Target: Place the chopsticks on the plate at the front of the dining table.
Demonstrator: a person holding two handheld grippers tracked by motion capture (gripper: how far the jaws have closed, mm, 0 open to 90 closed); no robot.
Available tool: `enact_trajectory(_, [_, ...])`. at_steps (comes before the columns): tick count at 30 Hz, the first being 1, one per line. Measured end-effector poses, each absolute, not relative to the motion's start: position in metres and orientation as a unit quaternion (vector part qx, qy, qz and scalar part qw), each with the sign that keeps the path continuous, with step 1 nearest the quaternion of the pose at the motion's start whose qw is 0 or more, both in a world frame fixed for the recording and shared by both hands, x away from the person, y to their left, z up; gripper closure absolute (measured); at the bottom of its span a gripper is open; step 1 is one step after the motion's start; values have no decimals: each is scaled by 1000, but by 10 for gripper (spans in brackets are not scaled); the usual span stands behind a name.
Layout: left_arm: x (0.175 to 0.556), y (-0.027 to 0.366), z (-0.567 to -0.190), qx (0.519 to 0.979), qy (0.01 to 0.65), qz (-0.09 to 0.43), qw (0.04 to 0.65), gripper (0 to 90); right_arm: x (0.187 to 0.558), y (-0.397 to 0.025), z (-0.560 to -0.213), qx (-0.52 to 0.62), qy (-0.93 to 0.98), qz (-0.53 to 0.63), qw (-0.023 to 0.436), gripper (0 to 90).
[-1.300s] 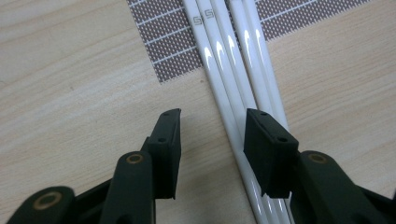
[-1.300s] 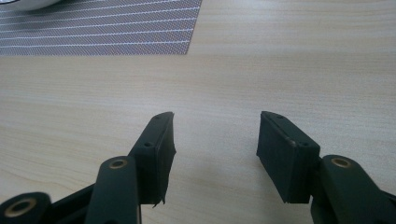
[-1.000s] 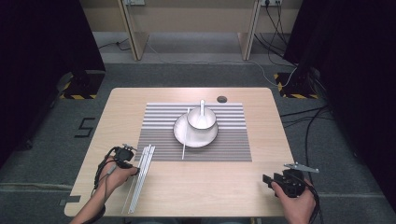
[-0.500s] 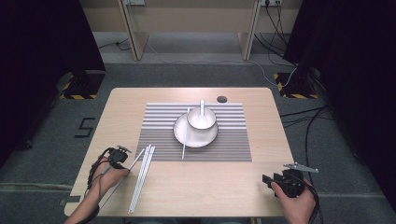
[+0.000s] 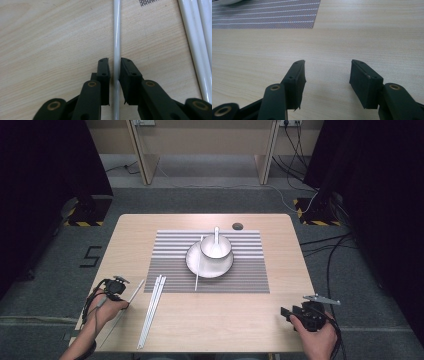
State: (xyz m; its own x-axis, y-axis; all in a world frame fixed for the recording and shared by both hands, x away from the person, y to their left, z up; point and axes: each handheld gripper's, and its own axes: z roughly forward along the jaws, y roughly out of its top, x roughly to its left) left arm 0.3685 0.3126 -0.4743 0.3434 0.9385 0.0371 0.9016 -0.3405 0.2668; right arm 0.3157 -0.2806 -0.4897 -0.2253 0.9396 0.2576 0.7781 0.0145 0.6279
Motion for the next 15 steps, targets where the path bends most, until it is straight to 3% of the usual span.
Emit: enact_trajectory(15, [380, 314, -474, 834, 546, 33, 64, 748, 316, -281, -490, 611, 702, 346, 117, 463])
